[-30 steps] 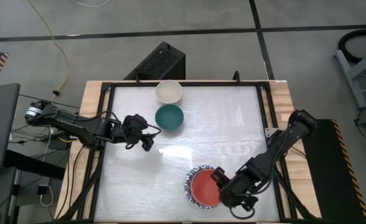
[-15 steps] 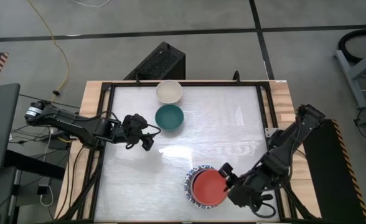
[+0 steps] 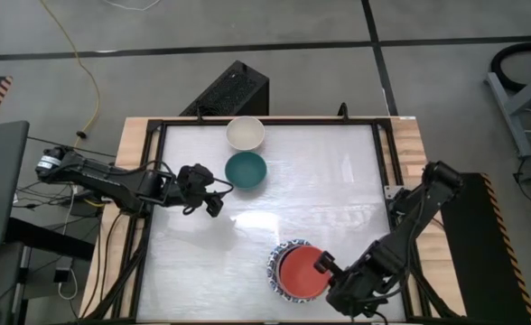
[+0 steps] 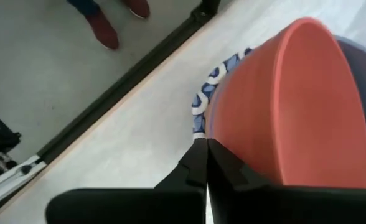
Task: Nest bowls inside each other
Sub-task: Stack the orange bowl on top of the blue bowl
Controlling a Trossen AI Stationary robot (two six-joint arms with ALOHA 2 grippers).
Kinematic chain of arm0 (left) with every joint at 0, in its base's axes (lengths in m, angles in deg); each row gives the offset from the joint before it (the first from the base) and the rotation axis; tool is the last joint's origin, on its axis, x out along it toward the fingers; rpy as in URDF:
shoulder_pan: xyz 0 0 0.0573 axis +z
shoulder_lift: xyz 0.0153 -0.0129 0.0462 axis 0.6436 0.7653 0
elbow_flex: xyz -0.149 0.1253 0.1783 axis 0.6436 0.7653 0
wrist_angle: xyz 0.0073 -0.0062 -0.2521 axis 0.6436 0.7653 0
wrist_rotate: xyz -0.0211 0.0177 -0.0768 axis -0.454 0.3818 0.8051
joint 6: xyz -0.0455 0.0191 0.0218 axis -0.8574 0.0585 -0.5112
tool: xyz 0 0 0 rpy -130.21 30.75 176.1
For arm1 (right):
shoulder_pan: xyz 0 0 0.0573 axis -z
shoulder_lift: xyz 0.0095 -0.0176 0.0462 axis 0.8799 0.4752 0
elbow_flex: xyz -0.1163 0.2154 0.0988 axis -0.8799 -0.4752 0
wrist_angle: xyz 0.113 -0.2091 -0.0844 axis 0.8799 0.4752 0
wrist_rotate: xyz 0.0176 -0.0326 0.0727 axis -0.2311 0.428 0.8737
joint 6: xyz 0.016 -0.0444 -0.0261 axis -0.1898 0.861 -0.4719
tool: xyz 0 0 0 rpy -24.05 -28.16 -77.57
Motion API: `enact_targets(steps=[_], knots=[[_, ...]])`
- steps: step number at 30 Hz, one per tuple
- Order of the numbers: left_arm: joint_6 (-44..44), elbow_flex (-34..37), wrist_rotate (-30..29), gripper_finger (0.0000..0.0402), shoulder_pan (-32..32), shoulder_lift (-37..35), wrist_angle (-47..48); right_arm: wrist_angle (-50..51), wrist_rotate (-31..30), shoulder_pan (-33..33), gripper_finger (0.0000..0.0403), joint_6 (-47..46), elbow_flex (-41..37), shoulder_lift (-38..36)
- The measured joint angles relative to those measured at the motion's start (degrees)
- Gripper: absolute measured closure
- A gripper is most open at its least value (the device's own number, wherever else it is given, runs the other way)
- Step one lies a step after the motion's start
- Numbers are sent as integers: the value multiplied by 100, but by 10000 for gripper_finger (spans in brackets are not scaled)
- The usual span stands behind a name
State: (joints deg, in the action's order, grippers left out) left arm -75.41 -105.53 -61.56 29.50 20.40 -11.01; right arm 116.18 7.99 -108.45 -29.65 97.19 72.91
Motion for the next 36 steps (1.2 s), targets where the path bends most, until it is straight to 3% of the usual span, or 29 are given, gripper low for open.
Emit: enact_targets(steps=[16, 23, 31, 36], knots=[[0, 0, 194, 120, 98, 2, -1, -268, -8, 172, 389, -11, -560, 7], [0, 0, 279, 120, 98, 2, 7, -65, -66, -45, 390, -855, -439, -268], [0, 0, 275, 120, 98, 2, 11, 230, -1390, -319, 390, -1605, -356, -693], [-1, 0, 275, 120, 98, 0, 9, 191, -1377, -124, 390, -1599, -354, -647]])
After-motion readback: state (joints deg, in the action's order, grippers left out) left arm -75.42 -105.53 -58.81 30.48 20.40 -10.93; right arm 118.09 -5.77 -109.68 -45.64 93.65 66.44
